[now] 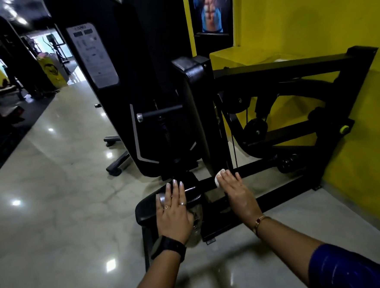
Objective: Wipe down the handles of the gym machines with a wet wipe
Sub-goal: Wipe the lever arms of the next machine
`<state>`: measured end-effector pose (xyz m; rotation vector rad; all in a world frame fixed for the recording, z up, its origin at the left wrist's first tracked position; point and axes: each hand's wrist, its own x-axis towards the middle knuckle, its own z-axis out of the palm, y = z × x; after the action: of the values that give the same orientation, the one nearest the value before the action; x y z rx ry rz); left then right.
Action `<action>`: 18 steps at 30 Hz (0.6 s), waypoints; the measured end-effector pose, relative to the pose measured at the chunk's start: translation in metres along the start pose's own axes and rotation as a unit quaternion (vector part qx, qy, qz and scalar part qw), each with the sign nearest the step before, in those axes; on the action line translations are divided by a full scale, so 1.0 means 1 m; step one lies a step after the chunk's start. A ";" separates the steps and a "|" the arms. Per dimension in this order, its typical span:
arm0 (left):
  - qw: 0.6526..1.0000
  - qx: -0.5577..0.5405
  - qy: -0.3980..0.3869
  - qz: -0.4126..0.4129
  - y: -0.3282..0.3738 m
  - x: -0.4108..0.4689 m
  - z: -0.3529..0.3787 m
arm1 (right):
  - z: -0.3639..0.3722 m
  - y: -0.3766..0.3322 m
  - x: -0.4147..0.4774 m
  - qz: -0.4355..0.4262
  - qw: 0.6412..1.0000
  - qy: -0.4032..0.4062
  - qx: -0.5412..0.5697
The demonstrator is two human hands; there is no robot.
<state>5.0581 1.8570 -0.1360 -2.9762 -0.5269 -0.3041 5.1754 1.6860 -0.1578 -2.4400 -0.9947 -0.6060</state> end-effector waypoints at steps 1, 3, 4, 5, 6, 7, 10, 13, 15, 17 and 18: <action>1.000 -0.008 -0.011 -0.009 0.003 -0.001 -0.003 | 0.000 -0.005 0.000 -0.004 1.000 -0.001 0.000; 0.999 -0.009 -0.016 -0.027 0.009 -0.004 -0.011 | 0.002 -0.024 0.003 -0.052 0.999 -0.009 0.001; 1.000 0.001 -0.007 -0.029 0.009 -0.004 -0.010 | 0.004 -0.038 0.005 -0.090 0.996 -0.016 0.000; 1.000 0.006 0.003 -0.030 0.007 -0.003 -0.009 | 0.007 -0.053 0.008 -0.127 0.992 -0.026 0.006; 0.999 -0.002 0.008 -0.031 0.006 -0.002 -0.010 | 0.009 -0.065 0.011 -0.156 0.987 -0.029 0.017; 0.999 -0.020 0.028 -0.026 0.003 -0.002 -0.007 | 0.012 -0.071 0.014 -0.171 0.984 -0.033 0.025; 0.997 -0.064 0.050 -0.008 -0.007 -0.002 -0.002 | 0.013 -0.055 0.017 -0.183 0.983 -0.005 -0.001; 0.983 -0.173 0.066 -0.004 -0.016 -0.006 -0.008 | 0.009 -0.025 0.008 -0.098 0.995 0.013 0.000; 0.966 -0.251 0.057 -0.013 -0.019 -0.006 -0.012 | 0.009 -0.027 0.007 -0.047 0.999 0.008 -0.010; 0.946 -0.316 0.065 -0.024 -0.021 -0.005 -0.010 | 0.013 -0.048 0.010 -0.074 0.997 0.018 -0.014; 0.934 -0.347 0.078 -0.037 -0.020 -0.004 -0.009 | 0.016 -0.060 0.012 -0.100 0.995 0.017 -0.019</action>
<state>5.0456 1.8730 -0.1263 -3.5496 -0.6163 -0.8950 5.1434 1.7399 -0.1511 -2.3711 -1.2330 -0.7357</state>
